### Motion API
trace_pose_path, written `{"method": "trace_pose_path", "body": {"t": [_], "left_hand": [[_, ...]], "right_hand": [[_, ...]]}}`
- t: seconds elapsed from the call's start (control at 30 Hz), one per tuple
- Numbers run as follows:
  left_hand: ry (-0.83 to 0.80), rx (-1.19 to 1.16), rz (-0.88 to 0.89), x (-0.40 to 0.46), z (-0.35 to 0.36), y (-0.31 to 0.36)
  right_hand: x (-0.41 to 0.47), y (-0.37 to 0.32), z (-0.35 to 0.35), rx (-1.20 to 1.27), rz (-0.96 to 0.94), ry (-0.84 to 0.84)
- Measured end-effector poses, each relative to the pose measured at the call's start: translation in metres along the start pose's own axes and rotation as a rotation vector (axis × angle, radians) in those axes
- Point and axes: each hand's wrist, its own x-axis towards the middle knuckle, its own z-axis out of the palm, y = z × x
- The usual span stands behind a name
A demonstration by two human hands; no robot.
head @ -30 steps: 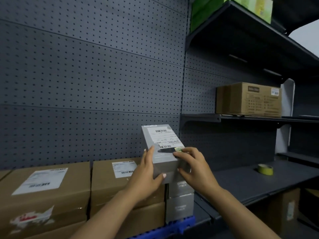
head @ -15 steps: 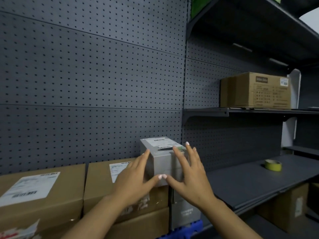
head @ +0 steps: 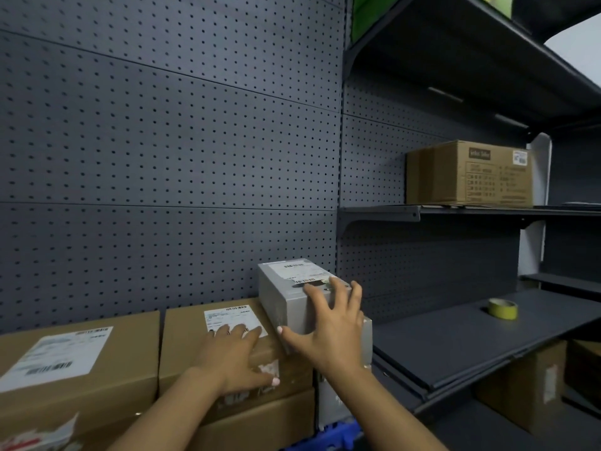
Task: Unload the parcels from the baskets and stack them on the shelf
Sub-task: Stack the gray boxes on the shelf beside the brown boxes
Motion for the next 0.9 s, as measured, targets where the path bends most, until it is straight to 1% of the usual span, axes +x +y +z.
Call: {"method": "trace_pose_path", "body": {"t": [0.07,0.23,0.43,0.53,0.7,0.9], "left_hand": [[-0.005,0.004,0.000,-0.001,0.001,0.000],[0.010,-0.002,0.005,0.000,0.002,-0.001],[0.005,-0.011,0.009,-0.003,0.002,-0.001],[0.006,-0.013,0.007,-0.001,0.003,-0.001],[0.011,-0.001,0.011,0.000,0.004,-0.001],[0.006,0.007,0.016,-0.001,0.003,-0.001]], "right_hand": [[0.000,0.001,0.002,0.028,-0.022,0.035],[0.017,0.019,-0.007,0.117,-0.004,0.236],[0.036,0.052,-0.013,0.073,0.070,0.165],[0.036,0.060,-0.004,0.081,0.057,0.105],[0.033,0.061,0.009,0.137,0.003,0.078],[0.033,0.062,0.012,0.085,-0.003,0.053]]}}
